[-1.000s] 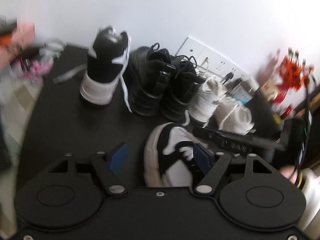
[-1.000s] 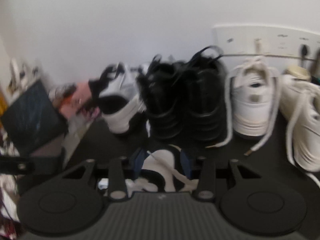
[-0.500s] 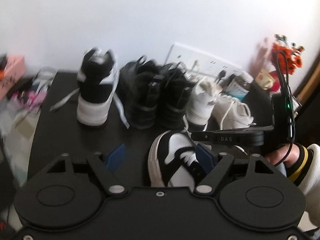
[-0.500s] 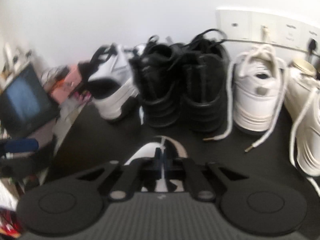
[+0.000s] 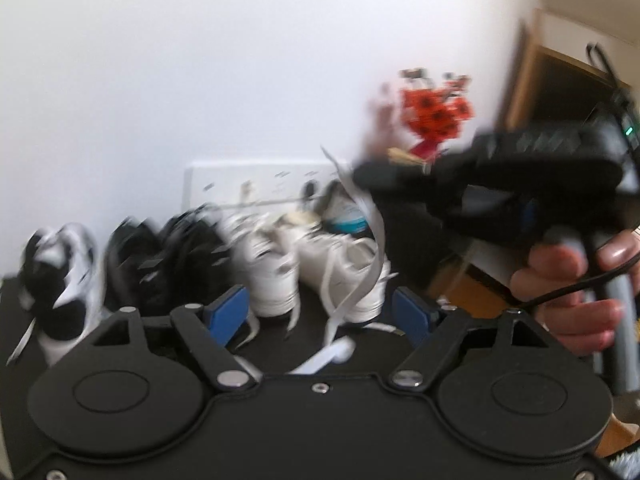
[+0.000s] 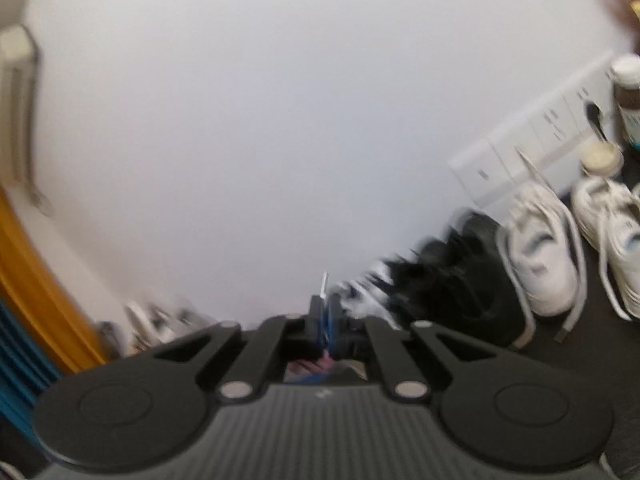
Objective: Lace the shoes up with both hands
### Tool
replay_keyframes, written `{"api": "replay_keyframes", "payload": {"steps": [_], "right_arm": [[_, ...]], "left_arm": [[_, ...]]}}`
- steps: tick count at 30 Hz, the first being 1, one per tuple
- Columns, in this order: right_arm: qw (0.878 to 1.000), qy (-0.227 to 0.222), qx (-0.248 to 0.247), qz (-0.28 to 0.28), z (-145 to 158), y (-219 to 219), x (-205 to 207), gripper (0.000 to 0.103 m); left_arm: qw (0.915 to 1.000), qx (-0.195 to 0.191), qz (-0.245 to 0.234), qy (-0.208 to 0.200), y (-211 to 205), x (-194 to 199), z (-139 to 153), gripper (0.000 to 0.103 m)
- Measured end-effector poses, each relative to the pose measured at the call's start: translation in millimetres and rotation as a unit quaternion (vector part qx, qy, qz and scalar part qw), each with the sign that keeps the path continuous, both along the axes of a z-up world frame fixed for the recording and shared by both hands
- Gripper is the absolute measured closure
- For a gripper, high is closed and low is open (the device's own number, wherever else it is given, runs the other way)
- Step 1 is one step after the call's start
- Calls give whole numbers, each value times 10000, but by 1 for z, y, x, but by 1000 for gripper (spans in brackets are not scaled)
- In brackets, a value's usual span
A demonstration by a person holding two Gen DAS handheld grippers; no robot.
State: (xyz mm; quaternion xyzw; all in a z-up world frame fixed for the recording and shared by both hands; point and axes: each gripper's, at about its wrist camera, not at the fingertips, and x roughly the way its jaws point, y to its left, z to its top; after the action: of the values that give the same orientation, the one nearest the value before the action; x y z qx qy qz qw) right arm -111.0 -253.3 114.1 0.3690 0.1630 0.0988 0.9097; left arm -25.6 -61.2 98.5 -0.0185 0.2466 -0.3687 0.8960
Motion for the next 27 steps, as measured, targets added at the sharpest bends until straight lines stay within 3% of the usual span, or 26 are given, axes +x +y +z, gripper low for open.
{"api": "replay_keyframes", "payload": {"steps": [6, 7, 9, 10, 11, 17, 22, 27], "right_arm": [[9961, -862, 88, -156, 44, 12, -37, 101], [9948, -984, 114, -240, 49, 11, -43, 101], [9919, -1160, 105, -497, 56, 8, -53, 101], [9906, -1203, 115, -634, 58, 5, -57, 101], [9899, -1193, 116, -760, 57, 2, -59, 101], [9903, -777, 232, -1126, 35, -11, -55, 101], [9918, -131, 818, -975, -11, -14, -42, 101], [9867, 696, 1359, -552, -71, 8, -15, 101]], "left_arm": [[9990, 148, -229, -350, -29, -2, 6, 23], [9992, 155, -184, -304, -28, 0, 5, 33], [9999, 56, -62, -85, -19, 9, 4, 64], [10000, -19, 33, 42, -12, 15, 4, 90], [9998, -93, 147, 126, -5, 19, 5, 98], [9978, -157, 610, 190, 32, 26, 15, 101], [9967, 408, 666, 213, 49, 15, 3, 101], [9884, 872, 915, 841, 71, 15, -38, 97]]}}
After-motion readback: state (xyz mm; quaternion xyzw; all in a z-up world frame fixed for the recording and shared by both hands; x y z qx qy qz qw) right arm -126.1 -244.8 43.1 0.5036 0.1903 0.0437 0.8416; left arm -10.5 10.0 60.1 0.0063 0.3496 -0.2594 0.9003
